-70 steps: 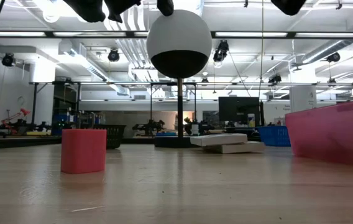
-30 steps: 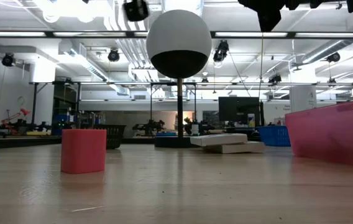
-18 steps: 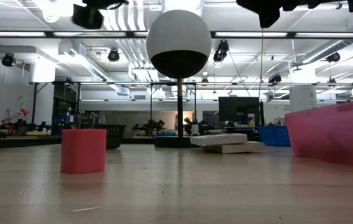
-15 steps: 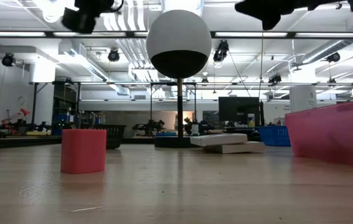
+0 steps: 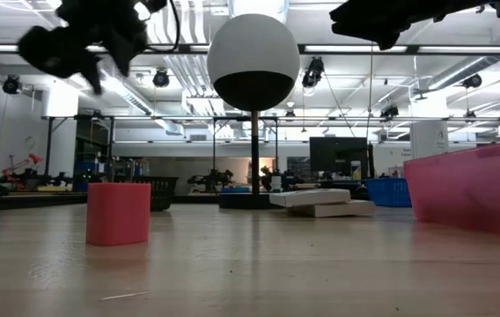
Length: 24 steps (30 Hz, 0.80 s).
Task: Pick and place items into bin
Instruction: Put the blue charger cable adapter into the black bin
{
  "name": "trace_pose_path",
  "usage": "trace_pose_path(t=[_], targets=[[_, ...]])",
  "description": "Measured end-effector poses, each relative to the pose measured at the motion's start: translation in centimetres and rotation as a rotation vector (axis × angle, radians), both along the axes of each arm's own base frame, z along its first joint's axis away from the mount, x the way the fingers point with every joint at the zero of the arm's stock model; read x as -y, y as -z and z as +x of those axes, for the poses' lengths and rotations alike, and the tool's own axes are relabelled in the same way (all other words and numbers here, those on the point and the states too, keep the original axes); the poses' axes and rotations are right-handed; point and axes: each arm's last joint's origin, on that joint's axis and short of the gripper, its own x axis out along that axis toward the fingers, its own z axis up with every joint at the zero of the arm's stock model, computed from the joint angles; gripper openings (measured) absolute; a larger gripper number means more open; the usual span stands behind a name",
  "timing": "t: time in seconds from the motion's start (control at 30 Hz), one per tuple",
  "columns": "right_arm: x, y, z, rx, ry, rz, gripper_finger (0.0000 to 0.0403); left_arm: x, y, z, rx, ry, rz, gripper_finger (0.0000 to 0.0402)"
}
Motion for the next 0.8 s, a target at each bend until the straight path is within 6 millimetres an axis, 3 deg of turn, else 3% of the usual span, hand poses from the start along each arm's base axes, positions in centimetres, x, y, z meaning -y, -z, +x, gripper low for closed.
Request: trace_pose_path(t=[0.2,0.5,0.8], targets=[[0.1,0.1,0.0,-0.006,0.006,0.011,0.0185,2.3,1.9,0.2,-0.193,-0.076,-0.086,0.0162],[0.4,0.1,0.0,-0.003,0.023,0.023,0.0185,5.0,3.6,0.8,-0.317,-0.107,-0.141,0.0162],[0.4,0.1,0.0,-0.004,0.023,0.019,0.0185,7.8,6.4,1.0,-0.487,-0.125,-0.092,0.0162]])
